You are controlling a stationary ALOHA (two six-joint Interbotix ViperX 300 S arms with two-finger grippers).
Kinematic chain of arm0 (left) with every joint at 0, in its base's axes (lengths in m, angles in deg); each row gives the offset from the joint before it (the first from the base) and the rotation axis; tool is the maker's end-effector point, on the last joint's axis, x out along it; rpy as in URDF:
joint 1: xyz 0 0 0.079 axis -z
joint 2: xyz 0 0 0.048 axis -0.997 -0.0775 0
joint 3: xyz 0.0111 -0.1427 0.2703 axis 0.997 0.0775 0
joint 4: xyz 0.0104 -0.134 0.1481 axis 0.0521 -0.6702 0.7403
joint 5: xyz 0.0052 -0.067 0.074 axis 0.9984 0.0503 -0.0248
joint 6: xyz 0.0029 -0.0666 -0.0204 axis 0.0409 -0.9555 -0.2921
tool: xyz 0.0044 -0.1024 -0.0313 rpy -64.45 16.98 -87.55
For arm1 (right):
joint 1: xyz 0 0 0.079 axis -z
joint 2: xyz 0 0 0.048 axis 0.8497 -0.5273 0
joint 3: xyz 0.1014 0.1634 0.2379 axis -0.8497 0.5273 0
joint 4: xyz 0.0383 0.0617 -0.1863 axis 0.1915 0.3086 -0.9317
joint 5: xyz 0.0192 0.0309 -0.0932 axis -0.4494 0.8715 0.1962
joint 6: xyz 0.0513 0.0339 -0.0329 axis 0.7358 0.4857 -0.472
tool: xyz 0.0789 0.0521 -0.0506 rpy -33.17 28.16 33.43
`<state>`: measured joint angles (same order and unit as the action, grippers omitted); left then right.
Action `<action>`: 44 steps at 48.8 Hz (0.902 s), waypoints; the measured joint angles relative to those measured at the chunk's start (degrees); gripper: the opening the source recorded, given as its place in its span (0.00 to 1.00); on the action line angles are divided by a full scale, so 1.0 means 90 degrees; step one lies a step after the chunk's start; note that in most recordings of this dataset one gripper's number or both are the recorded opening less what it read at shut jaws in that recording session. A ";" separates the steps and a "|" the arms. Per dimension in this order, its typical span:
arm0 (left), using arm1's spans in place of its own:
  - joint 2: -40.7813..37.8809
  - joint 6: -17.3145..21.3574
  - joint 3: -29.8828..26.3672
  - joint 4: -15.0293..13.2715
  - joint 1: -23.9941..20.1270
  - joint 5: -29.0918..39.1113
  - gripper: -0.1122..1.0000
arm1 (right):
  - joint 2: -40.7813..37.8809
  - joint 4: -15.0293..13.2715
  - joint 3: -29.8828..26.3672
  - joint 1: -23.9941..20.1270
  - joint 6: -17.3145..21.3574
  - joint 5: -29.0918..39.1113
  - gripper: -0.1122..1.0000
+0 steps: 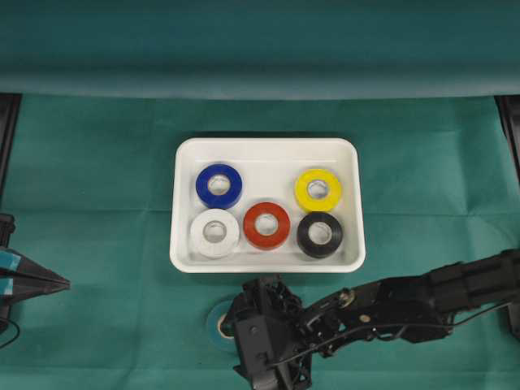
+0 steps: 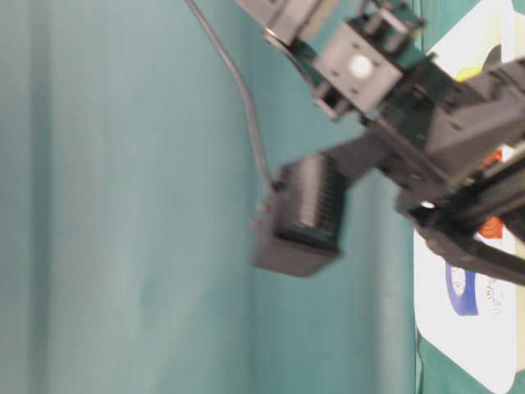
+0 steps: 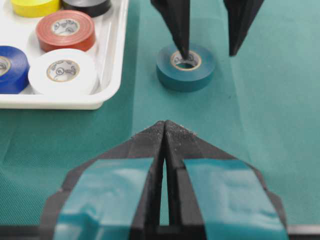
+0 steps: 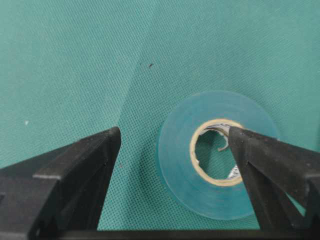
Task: Put the tape into the white case with the right arm.
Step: 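Insert a finger into the teal roll's hole and close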
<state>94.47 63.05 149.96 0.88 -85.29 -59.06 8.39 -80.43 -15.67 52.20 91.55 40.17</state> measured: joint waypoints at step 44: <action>-0.0010 0.0000 0.0000 0.0000 0.0000 0.0000 0.10 | -0.0205 0.0000 -0.0146 -0.0029 0.0020 0.0244 0.12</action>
<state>94.38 63.05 149.96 0.88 -85.29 -59.06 6.54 -80.43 -16.99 51.93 91.73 42.37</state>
